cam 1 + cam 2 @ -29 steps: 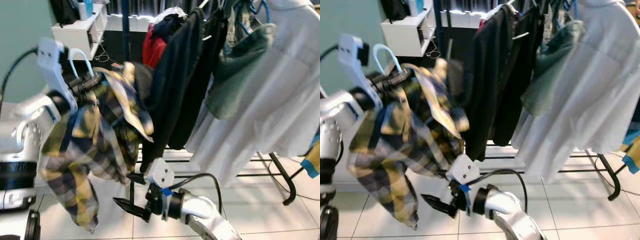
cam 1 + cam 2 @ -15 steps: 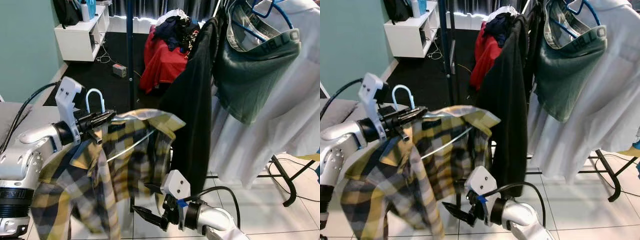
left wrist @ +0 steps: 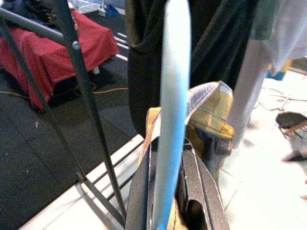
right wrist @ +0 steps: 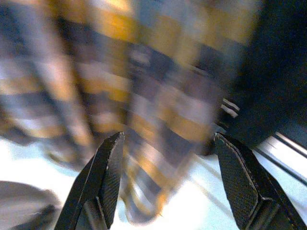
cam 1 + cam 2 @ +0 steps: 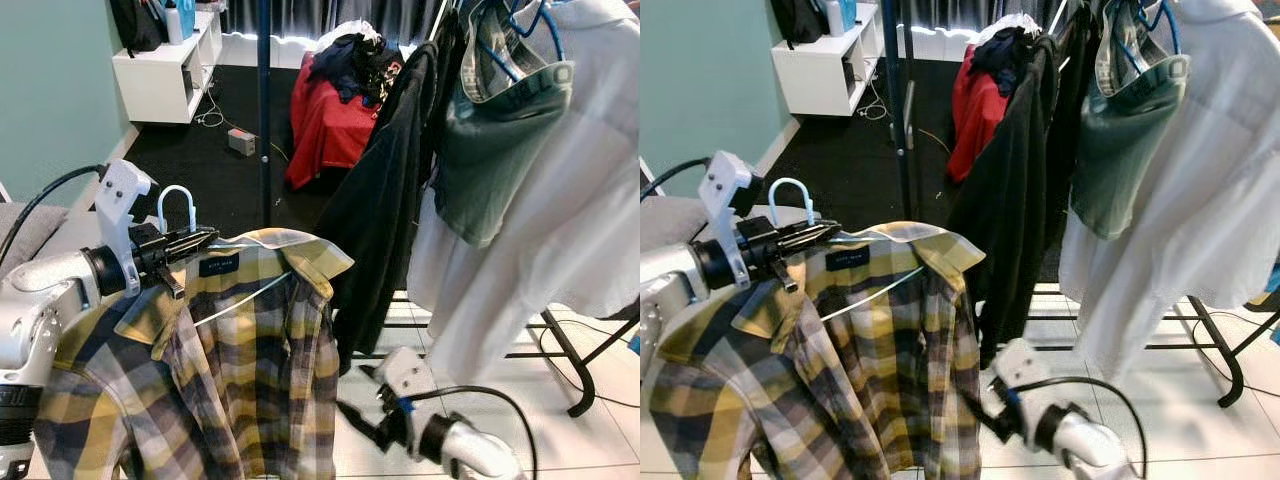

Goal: Hang hanger

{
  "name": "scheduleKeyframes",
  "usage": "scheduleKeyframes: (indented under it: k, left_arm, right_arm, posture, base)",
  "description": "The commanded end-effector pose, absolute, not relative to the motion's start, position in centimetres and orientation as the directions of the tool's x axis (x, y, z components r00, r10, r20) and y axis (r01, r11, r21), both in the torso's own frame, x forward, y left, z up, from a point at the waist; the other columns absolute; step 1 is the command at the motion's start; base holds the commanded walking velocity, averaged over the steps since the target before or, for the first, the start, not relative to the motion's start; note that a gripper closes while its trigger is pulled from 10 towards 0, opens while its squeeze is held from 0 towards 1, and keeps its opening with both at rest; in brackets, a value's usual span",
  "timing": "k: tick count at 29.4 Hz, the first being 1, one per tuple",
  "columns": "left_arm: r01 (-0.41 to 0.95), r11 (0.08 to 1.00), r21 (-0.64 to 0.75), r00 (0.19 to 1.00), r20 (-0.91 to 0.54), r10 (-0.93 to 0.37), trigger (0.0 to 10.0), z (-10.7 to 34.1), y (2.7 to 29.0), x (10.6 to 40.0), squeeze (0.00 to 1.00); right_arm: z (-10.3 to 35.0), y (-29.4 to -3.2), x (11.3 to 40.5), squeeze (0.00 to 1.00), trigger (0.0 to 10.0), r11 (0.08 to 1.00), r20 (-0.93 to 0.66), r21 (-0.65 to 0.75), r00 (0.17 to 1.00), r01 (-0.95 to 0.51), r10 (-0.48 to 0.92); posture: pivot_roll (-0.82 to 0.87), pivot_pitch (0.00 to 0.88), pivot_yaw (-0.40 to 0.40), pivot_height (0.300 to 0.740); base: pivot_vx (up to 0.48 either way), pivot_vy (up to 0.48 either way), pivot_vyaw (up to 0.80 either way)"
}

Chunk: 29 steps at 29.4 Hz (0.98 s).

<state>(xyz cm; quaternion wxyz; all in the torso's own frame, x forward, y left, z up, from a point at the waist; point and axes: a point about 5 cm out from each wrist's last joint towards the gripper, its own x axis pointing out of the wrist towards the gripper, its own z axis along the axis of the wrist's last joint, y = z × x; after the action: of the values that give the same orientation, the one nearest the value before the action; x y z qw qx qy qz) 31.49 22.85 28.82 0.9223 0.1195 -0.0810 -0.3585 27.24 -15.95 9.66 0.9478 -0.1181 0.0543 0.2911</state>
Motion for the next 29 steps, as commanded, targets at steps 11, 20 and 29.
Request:
scheduleKeyframes:
  k: [11,20,29]
  left_arm:
    - [0.67,0.676,0.308,0.675,0.127,-0.727,10.0,30.6,23.0,30.0,0.0]
    - [0.71,0.639,0.297,0.624,0.155,-0.766,10.0,31.1,21.7,30.3,0.0]
    - [0.778,0.577,0.247,0.54,0.206,-0.816,10.0,32.4,21.4,29.7,0.0]
  right_arm:
    - [16.8,-13.9,26.1,1.0,10.0,0.683,0.379,0.069,0.652,-0.727,0.656]
    - [16.6,-13.0,27.8,0.0,10.0,0.657,0.324,-0.066,0.607,-0.751,0.726]
    - [15.9,-14.8,29.1,0.0,10.0,0.69,0.351,0.048,0.659,-0.722,0.666]
  posture:
    - [0.03,0.173,-0.045,0.74]
    - [0.03,0.166,-0.035,0.74]
    - [0.05,0.172,-0.029,0.74]
  base:
    - [0.0,0.0,0.0]
    - [0.0,0.0,0.0]
    - [0.0,0.0,0.0]
